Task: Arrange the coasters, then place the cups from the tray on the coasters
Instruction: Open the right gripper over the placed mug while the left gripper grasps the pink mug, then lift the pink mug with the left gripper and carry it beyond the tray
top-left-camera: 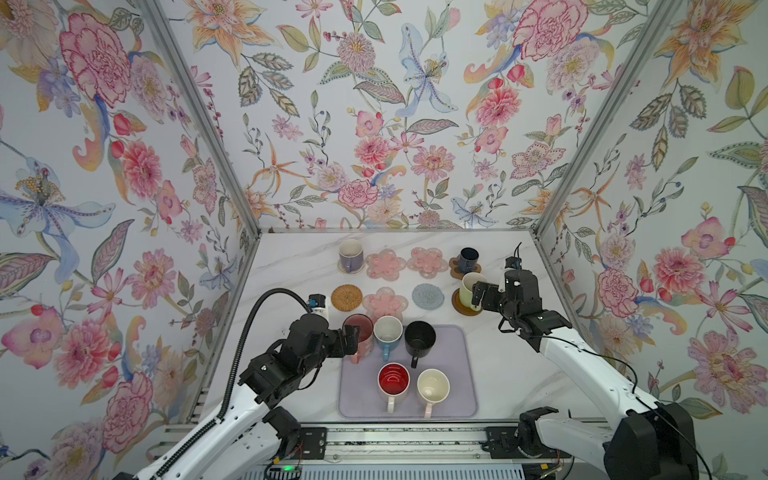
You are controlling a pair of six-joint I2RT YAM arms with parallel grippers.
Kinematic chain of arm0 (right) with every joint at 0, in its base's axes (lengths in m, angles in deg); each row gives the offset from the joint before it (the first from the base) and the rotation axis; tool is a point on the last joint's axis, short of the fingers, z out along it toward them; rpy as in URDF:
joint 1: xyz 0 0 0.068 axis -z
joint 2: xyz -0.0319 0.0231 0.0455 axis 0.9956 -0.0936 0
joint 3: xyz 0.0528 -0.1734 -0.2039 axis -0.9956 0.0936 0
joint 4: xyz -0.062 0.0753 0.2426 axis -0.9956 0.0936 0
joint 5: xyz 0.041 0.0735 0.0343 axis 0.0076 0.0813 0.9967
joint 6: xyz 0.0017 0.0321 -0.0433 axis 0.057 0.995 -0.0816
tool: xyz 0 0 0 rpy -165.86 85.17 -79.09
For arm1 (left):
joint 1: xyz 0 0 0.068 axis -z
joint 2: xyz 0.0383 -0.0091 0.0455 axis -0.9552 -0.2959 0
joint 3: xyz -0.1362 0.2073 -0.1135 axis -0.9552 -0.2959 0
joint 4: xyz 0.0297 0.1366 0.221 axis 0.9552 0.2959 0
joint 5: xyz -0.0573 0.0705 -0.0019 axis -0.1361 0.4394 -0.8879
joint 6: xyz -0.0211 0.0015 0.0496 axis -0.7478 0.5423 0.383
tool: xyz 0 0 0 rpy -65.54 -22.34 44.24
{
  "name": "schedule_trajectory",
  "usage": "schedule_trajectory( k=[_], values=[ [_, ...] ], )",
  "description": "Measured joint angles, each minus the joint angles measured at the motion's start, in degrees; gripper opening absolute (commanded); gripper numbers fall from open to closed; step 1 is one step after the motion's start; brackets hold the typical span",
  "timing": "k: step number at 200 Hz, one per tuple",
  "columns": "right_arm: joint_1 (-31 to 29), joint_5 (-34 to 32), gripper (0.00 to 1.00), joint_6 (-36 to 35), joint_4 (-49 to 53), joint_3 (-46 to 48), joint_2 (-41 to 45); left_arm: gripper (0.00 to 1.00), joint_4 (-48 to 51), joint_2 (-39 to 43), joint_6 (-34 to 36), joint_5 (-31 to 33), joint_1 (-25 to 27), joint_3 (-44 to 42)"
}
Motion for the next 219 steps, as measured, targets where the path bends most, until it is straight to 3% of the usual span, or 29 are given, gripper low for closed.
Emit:
schedule_trajectory(
  k=[48,133,197,219],
  values=[
    [0.0,0.09,0.99,0.0,-0.2,0.0,-0.02,0.96,3.06,-2.51,-2.91,1.97,5.75,0.0],
    [0.07,0.13,0.99,0.02,-0.42,0.02,-0.02,0.93,4.42,-9.2,-4.33,0.74,7.21,0.5],
    [0.28,0.2,0.99,0.04,-0.81,0.02,0.04,0.81,4.0,-16.33,-4.33,0.81,7.21,0.52],
    [0.33,0.17,0.99,0.04,-0.83,0.09,0.13,0.72,4.0,-17.84,-4.5,0.83,7.21,0.66]
  ],
)
